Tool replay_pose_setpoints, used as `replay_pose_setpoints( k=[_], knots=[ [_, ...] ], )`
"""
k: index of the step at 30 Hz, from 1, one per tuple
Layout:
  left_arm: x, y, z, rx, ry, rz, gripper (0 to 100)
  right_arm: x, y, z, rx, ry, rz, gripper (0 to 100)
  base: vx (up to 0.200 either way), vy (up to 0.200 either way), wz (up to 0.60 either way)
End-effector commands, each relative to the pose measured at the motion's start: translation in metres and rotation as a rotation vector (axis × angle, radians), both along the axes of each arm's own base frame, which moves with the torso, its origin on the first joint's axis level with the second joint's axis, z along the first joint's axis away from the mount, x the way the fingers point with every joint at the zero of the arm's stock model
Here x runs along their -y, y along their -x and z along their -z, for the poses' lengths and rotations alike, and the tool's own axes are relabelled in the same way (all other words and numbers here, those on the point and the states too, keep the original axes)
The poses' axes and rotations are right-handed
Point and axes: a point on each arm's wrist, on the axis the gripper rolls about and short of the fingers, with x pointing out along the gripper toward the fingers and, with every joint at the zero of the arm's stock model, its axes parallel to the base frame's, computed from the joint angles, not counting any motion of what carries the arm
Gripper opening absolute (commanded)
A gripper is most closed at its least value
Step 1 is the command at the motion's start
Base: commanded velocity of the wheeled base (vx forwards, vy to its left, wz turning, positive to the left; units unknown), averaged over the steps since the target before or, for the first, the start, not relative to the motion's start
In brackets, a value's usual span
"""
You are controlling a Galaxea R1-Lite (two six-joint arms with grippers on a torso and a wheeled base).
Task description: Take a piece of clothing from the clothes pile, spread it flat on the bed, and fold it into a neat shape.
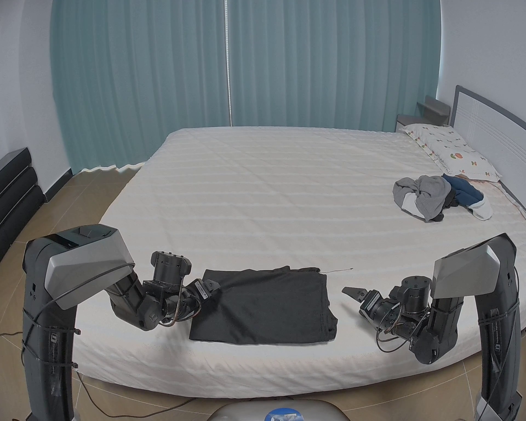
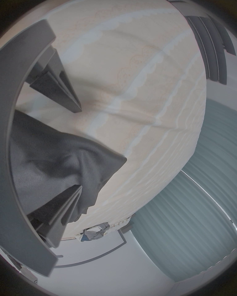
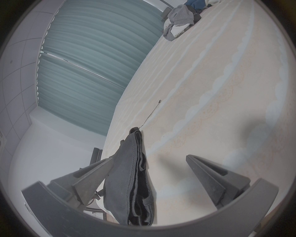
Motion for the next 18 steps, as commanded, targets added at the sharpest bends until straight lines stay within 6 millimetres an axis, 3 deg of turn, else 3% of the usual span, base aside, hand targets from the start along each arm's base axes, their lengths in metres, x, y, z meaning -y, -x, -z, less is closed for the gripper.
replay_pose_setpoints(
  k=[1,6,10,12,13,14,15,18],
  knots=[
    [-0.008,0.0,-0.023,0.012,-0.003,-0.034,100,0.003,0.004,-0.007,0.015,0.007,0.022,100,0.0,0.0,0.0],
    [-0.029,0.001,-0.065,0.081,0.005,-0.087,100,0.025,0.012,-0.044,0.129,0.121,0.063,100,0.0,0.0,0.0],
    [-0.036,0.016,-0.065,0.077,-0.016,-0.111,100,0.035,0.034,-0.067,0.151,0.157,0.066,100,0.0,0.0,0.0],
    [-0.045,0.024,-0.079,0.146,-0.017,-0.155,100,0.038,0.047,-0.082,0.178,0.173,0.067,100,0.0,0.0,0.0],
    [-0.05,0.036,-0.092,0.208,-0.007,-0.171,100,0.043,0.06,-0.101,0.23,0.191,0.079,100,0.0,0.0,0.0],
    [-0.052,0.044,-0.101,0.249,-0.009,-0.176,100,0.043,0.06,-0.101,0.23,0.191,0.079,100,0.0,0.0,0.0],
    [-0.054,0.051,-0.108,0.285,-0.023,-0.181,100,0.048,0.078,-0.124,0.301,0.217,0.096,100,0.0,0.0,0.0],
    [-0.062,0.081,-0.134,0.37,-0.106,-0.221,100,0.054,0.109,-0.154,0.423,0.291,0.095,100,0.0,0.0,0.0]
  ],
)
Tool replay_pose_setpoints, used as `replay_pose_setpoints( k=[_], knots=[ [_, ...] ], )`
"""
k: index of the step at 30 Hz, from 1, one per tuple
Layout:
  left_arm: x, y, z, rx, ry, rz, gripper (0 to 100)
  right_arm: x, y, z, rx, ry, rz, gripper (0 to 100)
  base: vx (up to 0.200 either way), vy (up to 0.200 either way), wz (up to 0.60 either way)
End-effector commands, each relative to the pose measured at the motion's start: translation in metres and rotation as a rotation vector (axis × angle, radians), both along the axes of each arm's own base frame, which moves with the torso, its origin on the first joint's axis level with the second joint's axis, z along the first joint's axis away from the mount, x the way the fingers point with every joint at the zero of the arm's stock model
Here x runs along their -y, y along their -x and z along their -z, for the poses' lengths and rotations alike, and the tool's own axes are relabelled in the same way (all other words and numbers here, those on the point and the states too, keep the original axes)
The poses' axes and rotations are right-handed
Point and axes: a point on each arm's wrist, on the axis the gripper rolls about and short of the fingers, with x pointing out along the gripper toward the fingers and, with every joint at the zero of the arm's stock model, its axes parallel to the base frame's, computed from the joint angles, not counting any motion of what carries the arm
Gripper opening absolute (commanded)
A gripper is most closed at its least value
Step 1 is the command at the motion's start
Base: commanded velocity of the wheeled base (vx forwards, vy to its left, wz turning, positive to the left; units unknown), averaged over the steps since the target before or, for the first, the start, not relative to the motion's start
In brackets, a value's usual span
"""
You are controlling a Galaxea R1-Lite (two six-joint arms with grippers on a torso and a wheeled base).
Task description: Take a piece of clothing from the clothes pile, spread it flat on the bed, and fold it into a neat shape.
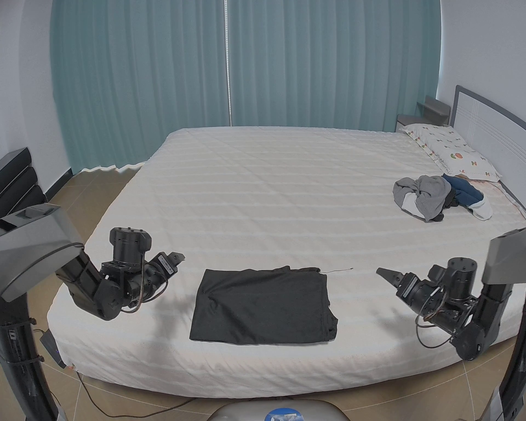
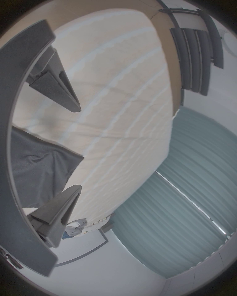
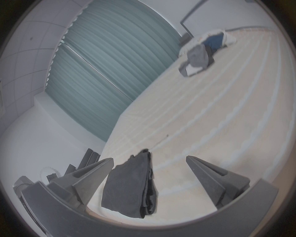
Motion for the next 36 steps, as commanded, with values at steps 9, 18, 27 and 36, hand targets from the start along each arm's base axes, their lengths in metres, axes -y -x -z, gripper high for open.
replay_pose_setpoints(
  k=[9,18,27,36],
  knots=[
    [-0.04,0.155,-0.137,0.469,-0.137,-0.092,100,0.036,0.138,-0.12,0.513,0.36,0.068,100,0.0,0.0,0.0],
    [-0.062,0.259,-0.17,0.546,-0.38,-0.178,100,0.054,0.215,-0.141,0.594,0.564,0.1,100,0.0,0.0,0.0],
    [-0.08,0.344,-0.152,0.529,-0.524,-0.224,100,0.066,0.306,-0.136,0.52,0.717,0.078,100,0.0,0.0,0.0],
    [-0.081,0.402,-0.124,0.578,-0.696,-0.349,100,0.073,0.343,-0.136,0.431,0.762,0.146,100,0.0,0.0,0.0]
  ],
)
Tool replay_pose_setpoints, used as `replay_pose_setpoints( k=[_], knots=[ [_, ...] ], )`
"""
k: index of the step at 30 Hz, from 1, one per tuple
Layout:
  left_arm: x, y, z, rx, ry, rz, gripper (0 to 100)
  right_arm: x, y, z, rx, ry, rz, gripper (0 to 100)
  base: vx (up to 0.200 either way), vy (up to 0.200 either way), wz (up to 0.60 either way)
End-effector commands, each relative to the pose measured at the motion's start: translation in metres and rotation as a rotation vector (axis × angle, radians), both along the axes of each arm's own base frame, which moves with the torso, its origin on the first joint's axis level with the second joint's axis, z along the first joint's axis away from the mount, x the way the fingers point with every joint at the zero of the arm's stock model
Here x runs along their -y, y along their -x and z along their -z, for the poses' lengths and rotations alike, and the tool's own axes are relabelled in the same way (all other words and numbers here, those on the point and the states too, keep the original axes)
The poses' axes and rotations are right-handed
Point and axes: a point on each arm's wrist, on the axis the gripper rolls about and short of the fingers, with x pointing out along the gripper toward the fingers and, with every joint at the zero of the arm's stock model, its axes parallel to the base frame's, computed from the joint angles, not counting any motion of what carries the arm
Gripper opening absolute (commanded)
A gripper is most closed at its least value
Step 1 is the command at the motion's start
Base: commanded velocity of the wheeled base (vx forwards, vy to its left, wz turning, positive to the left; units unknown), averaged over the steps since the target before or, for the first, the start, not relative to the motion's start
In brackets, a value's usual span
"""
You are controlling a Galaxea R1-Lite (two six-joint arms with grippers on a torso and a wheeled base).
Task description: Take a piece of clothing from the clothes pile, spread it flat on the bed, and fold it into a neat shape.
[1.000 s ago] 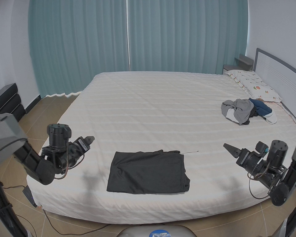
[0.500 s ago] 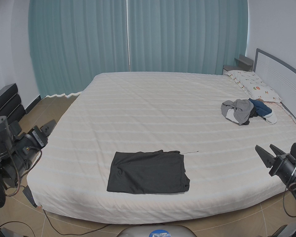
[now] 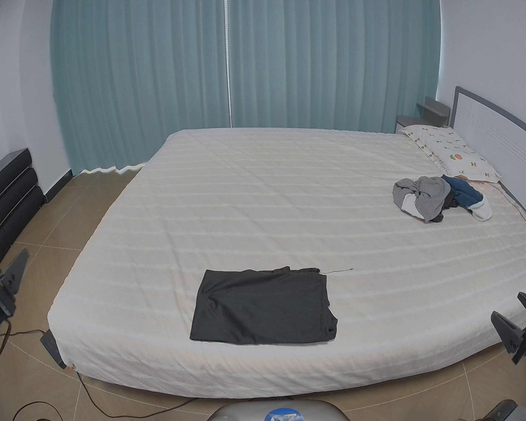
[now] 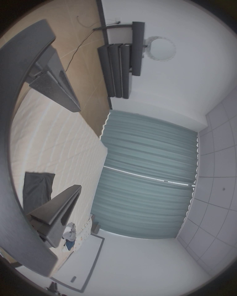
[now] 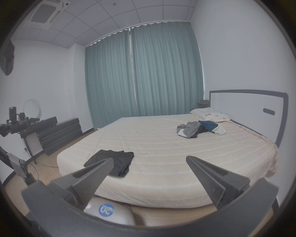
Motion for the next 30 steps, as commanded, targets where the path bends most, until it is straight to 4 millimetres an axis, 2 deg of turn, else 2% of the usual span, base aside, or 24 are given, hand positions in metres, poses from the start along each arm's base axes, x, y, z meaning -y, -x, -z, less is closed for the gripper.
replay_pose_setpoints(
  k=[1,9,12,15,17,18,20,21,22,23,24,26,29,30],
  knots=[
    [-0.007,0.108,0.041,0.146,-0.185,-0.194,100,0.014,0.093,0.0,0.158,0.086,0.117,100,0.0,0.0,0.0],
    [-0.007,0.11,0.065,0.131,-0.221,-0.173,100,0.014,0.08,0.026,0.054,0.121,0.203,100,0.0,0.0,0.0],
    [-0.007,0.106,0.078,0.1,-0.268,-0.107,100,0.013,0.073,0.014,0.019,0.144,0.25,100,0.0,0.0,0.0],
    [-0.005,0.099,0.088,0.088,-0.283,-0.045,100,0.01,0.062,-0.01,-0.033,0.152,0.334,100,0.0,0.0,0.0],
    [-0.005,0.096,0.093,0.087,-0.286,-0.029,100,0.009,0.059,-0.009,-0.053,0.153,0.357,100,0.0,0.0,0.0],
    [-0.005,0.093,0.098,0.092,-0.287,-0.012,100,0.008,0.061,0.001,-0.072,0.156,0.379,100,0.0,0.0,0.0],
    [-0.005,0.092,0.099,0.093,-0.287,-0.008,100,0.008,0.062,0.004,-0.071,0.158,0.383,100,0.0,0.0,0.0],
    [-0.004,0.089,0.107,0.085,-0.288,0.022,100,0.007,0.072,0.027,-0.053,0.161,0.405,100,0.0,0.0,0.0],
    [-0.004,0.089,0.107,0.085,-0.288,0.022,100,0.007,0.072,0.027,-0.053,0.161,0.405,100,0.0,0.0,0.0],
    [-0.003,0.087,0.112,0.073,-0.282,0.051,100,0.006,0.078,0.042,-0.053,0.16,0.414,100,0.0,0.0,0.0],
    [-0.003,0.086,0.115,0.066,-0.282,0.064,100,0.007,0.077,0.047,-0.074,0.156,0.411,100,0.0,0.0,0.0],
    [-0.003,0.083,0.122,0.06,-0.287,0.083,100,0.007,0.077,0.055,-0.07,0.133,0.368,100,0.0,0.0,0.0],
    [-0.002,0.083,0.122,0.07,-0.271,0.112,100,0.007,0.078,0.071,-0.023,0.1,0.209,100,0.0,0.0,0.0],
    [-0.002,0.083,0.122,0.069,-0.268,0.114,100,0.007,0.077,0.072,-0.02,0.1,0.203,100,0.0,0.0,0.0]
  ],
)
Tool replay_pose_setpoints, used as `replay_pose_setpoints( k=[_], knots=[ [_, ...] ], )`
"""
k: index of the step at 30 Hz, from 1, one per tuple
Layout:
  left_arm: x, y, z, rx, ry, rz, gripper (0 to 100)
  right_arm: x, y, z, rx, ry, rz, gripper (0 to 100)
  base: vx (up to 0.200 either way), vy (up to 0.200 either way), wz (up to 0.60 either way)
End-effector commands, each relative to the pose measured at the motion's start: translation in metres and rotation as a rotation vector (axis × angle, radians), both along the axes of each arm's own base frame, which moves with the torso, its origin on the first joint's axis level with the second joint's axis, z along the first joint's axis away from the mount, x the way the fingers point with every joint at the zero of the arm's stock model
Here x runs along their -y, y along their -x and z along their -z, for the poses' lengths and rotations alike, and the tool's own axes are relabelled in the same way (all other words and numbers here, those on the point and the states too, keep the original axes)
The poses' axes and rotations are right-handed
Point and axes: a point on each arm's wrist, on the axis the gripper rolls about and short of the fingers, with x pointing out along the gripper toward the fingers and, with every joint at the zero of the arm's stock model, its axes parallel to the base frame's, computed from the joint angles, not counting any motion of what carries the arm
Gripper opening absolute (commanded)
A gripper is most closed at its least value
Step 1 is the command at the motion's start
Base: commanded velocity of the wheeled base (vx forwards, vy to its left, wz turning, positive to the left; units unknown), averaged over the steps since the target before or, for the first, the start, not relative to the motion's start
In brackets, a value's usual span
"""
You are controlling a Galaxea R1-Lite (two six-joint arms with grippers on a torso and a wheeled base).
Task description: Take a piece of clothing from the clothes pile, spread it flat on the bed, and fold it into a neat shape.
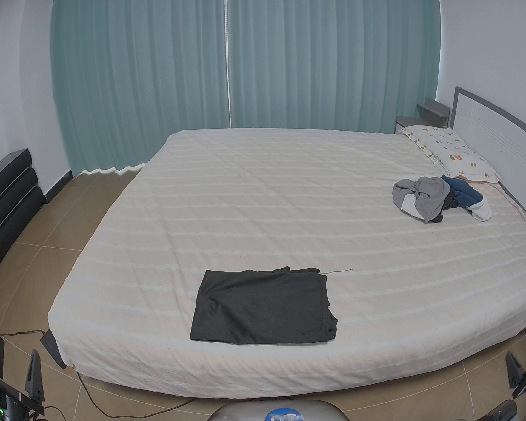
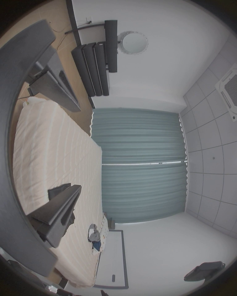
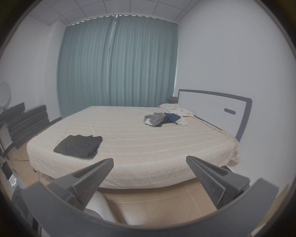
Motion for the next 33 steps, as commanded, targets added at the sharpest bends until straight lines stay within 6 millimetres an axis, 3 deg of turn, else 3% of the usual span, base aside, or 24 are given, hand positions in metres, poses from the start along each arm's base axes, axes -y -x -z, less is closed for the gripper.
replay_pose_setpoints(
  k=[1,5,16,33],
  knots=[
    [0.002,-0.007,0.018,-0.036,0.013,0.092,100,-0.003,0.003,0.044,0.112,-0.049,-0.183,100,0.0,0.0,0.0],
    [0.003,-0.007,0.019,-0.047,0.035,0.125,100,-0.004,-0.012,0.053,0.288,-0.008,-0.267,100,0.0,0.0,0.0],
    [0.005,-0.007,0.023,-0.091,-0.001,0.215,100,-0.004,-0.012,0.058,0.246,-0.047,-0.229,100,0.0,0.0,0.0],
    [0.004,-0.007,0.023,-0.094,-0.001,0.168,100,-0.004,-0.012,0.058,0.245,-0.048,-0.226,100,0.0,0.0,0.0]
  ],
)
